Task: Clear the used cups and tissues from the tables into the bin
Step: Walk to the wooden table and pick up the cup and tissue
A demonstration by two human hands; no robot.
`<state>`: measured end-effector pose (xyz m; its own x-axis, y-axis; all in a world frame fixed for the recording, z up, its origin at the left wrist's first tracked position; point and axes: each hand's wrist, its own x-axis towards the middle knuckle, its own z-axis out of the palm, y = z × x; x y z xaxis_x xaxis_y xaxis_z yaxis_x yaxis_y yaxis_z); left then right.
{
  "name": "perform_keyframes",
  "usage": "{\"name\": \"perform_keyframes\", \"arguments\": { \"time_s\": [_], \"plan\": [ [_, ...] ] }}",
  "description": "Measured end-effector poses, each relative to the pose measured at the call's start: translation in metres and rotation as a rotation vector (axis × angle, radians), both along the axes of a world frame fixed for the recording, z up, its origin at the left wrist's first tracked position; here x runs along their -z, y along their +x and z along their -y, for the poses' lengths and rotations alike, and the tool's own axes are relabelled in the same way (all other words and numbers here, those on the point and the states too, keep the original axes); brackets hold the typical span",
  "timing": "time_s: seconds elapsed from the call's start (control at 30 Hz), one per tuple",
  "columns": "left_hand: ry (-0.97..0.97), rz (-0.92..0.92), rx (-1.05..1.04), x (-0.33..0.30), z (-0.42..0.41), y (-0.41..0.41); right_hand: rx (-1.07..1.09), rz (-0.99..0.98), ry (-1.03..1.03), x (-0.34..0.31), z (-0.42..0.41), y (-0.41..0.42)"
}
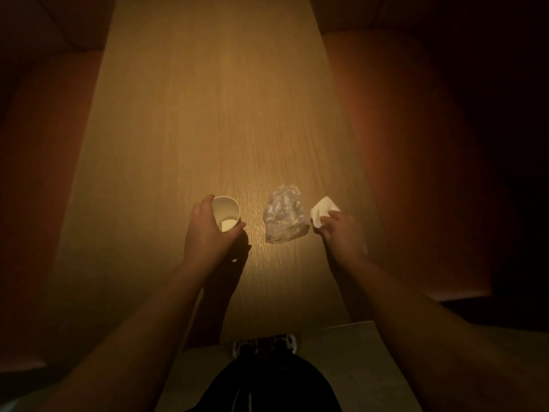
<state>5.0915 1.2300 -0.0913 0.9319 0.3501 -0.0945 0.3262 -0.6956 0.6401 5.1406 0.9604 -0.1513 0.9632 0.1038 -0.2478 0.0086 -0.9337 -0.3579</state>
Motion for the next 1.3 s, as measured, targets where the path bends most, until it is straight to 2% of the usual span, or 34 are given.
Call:
{"name": "perform_keyframes", "arguments": {
  "time_s": [0.1,0.17,0.3,0.37,0.47,0.57,0.67,0.83,1.0,1.07,1.2,1.3],
  "plan": [
    [-0.006,0.015,0.0,-0.005,-0.001,0.007,0.191,0.102,0.106,-0.017,0.002,-0.004],
    [-0.009,0.021,-0.008,-0.008,-0.005,0.012,0.241,0.214,0.151,-0.033,-0.003,-0.001],
    [-0.004,0.033,-0.026,-0.013,-0.015,0.016,0.078,0.359,0.299,-0.056,-0.041,0.006],
    [-0.008,0.027,-0.039,-0.013,-0.019,0.014,-0.048,0.281,0.298,-0.052,-0.059,0.006],
    [-0.024,0.019,-0.055,-0.013,-0.026,0.011,-0.179,0.113,0.096,-0.032,-0.069,0.007],
    [-0.017,0.012,-0.065,-0.013,-0.033,0.012,-0.238,0.157,-0.069,-0.021,-0.073,0.01],
    [-0.023,0.004,-0.067,-0.012,-0.035,0.015,-0.297,0.138,-0.095,-0.013,-0.082,0.017],
    [-0.022,-0.004,-0.072,-0.008,-0.035,0.021,-0.317,-0.027,-0.174,0.002,-0.095,0.027],
    [-0.007,-0.025,-0.048,-0.003,-0.038,0.022,-0.276,0.093,-0.182,0.003,-0.105,0.025],
    [-0.008,-0.031,-0.027,-0.003,-0.036,0.022,-0.284,0.083,-0.169,0.0,-0.101,0.022],
    [-0.008,-0.037,0.037,-0.008,-0.024,0.026,-0.168,0.022,0.042,-0.012,-0.082,0.013],
    [-0.001,-0.015,0.122,-0.015,-0.009,0.03,-0.019,0.063,0.167,-0.03,-0.064,0.004]
  ]
}}
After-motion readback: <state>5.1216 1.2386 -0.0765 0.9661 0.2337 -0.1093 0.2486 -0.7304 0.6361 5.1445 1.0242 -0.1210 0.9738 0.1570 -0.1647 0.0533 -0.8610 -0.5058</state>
